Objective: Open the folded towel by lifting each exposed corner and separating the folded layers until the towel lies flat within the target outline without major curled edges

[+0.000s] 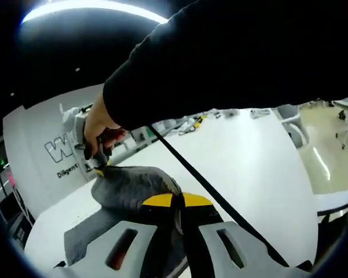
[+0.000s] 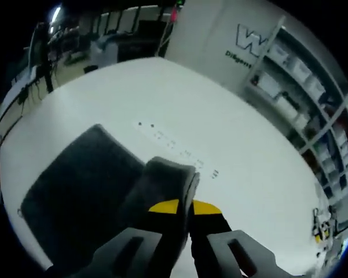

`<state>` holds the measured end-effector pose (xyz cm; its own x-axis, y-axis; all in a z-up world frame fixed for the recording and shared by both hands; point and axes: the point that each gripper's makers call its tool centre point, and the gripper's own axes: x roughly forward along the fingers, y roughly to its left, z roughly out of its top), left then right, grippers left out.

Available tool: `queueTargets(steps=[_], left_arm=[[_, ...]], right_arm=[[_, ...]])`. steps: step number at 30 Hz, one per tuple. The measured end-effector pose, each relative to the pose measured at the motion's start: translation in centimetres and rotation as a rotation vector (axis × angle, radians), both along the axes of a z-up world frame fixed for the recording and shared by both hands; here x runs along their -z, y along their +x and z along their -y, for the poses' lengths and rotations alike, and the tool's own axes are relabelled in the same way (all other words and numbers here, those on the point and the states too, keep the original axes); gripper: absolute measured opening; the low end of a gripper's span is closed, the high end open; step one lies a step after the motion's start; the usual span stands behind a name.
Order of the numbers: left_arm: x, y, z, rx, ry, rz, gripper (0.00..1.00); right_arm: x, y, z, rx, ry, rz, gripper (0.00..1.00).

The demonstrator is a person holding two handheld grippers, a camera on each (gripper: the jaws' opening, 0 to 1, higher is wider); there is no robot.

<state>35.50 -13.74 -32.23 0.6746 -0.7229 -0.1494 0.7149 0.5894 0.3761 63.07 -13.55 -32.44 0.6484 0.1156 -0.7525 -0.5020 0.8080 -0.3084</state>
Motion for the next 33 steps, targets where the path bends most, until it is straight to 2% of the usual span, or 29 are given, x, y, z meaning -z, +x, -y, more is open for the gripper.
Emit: queueTargets(steps=[8,15,23,33], left_arm=[[1.5,0.0,2.3,0.022,0.009,-0.039,0.02],[3.0,0.0,3.9,0.033,0.018,-0.082,0.03],[4.6,0.1,5.2,0.046,0.022,-0.148,0.03],[6.0,-0.2,6.4,0.062,0.066,-0.175,0.03]], right_arm=[[1.9,-0.5,3.5,0.029,-0.024,0.014,0.0],[4.3,-0.6,5.2,0.031,-0.023,0.022,0.0],[6.5,0.6,6.1,0.018,-0.038,0.021,0.0],[7.2,1.3,7.1,0.0,-0.061,0.007,0.01]])
